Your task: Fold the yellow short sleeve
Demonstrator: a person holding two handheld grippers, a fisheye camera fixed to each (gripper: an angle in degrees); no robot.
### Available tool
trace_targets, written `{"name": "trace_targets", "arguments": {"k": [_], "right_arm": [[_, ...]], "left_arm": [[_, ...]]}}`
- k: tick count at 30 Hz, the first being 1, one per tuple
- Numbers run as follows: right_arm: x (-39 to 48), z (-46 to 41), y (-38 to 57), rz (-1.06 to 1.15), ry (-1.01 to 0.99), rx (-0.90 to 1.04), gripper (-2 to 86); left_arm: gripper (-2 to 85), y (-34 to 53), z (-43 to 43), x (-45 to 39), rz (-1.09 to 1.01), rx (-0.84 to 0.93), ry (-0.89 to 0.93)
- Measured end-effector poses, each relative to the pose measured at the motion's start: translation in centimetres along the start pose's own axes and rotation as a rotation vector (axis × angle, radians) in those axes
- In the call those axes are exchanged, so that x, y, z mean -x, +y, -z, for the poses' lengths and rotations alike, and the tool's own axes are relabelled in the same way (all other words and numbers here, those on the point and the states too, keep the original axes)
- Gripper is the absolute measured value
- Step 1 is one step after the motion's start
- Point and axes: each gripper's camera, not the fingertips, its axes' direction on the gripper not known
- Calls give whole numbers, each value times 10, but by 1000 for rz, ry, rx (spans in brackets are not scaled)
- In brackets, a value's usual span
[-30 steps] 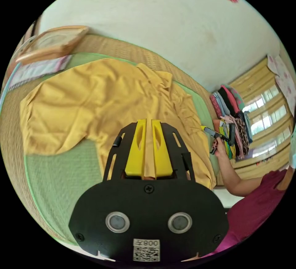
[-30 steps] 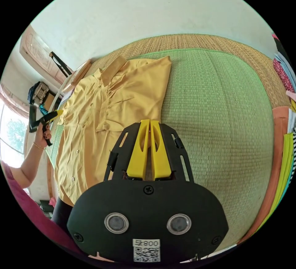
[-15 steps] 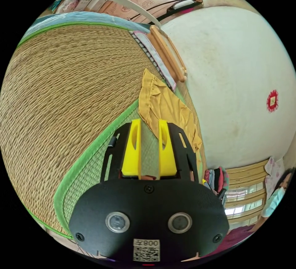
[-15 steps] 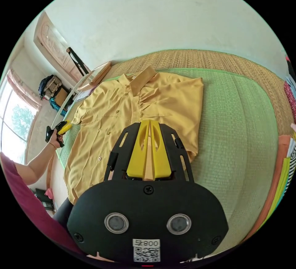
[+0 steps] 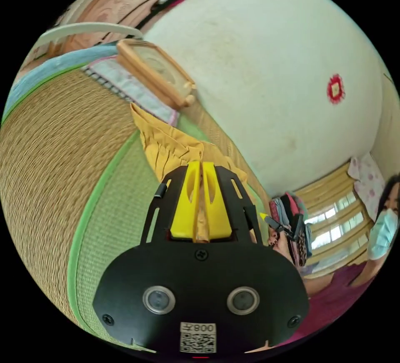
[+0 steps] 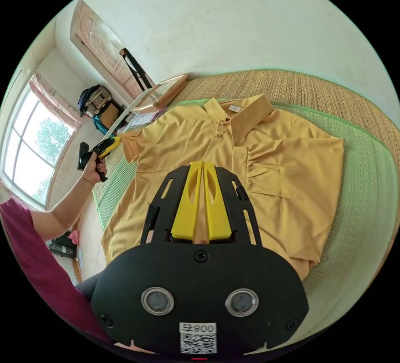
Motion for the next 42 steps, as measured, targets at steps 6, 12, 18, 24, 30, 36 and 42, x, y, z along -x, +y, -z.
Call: {"name": "trace_targets", "arguments": {"k": [6,12,18,24,30,36,42], "right_arm": [[-2,-20,-38,39,-90,43,50],[-27,-74,-52,7,-150,154,65],[-66,-93,-65,-140,-283,128,77],[-77,-102,-77,-191,-317,141,27],[-69,-101,-81,-170,-217,198,5],[-57,-72,-72,-132,-165,176,2],[-45,-54,-78,-101,-182,143,1]], "left_arm": [[7,10,-129,-115,-431,391,61],[7,62,-203,-135,-530,586,7],[7,66,-222,-134,-531,576,-17],[14,71,-240,-144,-578,587,-37],[49,77,-262,-139,-548,664,23],[62,43,-242,-130,-549,528,57],[63,-46,-248,-89,-419,305,-144]]}}
